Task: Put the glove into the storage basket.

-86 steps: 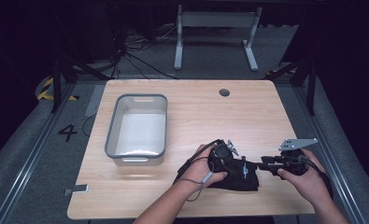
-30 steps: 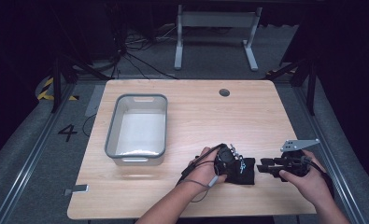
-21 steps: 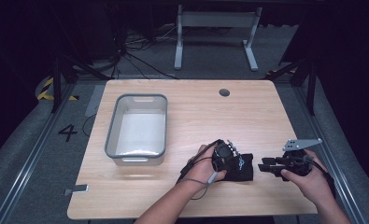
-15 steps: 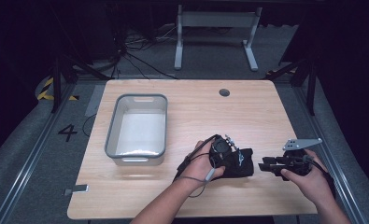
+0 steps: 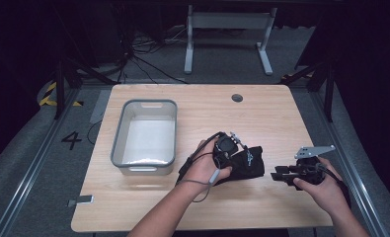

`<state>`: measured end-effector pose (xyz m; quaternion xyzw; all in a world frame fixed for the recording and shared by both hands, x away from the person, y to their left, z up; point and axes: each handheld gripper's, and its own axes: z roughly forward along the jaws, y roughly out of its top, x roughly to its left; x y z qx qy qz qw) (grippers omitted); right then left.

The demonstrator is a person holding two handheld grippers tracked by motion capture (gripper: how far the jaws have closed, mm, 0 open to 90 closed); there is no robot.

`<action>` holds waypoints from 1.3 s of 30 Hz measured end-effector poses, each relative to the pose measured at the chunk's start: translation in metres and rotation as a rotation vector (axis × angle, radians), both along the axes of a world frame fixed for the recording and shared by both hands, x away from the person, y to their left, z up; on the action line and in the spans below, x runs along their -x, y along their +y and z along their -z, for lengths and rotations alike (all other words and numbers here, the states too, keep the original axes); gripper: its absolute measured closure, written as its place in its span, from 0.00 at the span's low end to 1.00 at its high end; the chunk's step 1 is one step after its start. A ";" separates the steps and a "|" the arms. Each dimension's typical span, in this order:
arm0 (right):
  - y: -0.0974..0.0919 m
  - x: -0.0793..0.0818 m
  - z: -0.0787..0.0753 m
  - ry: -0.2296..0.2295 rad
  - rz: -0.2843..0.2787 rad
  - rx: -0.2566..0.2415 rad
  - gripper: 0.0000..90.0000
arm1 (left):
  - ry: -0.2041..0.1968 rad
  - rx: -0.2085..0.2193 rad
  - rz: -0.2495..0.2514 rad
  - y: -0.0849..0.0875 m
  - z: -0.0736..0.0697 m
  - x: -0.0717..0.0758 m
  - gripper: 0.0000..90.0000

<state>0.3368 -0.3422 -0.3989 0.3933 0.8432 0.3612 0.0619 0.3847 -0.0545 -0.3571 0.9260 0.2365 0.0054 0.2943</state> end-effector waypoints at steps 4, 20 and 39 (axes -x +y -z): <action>0.001 -0.001 0.000 0.004 0.001 -0.002 0.70 | 0.002 0.014 -0.035 0.008 -0.013 -0.001 0.77; 0.007 -0.008 0.003 0.016 -0.016 0.001 0.69 | -0.030 0.063 -0.157 0.050 -0.048 -0.012 0.77; 0.007 -0.005 0.006 0.022 -0.009 0.001 0.69 | -0.079 0.061 -0.373 0.116 -0.075 -0.040 0.77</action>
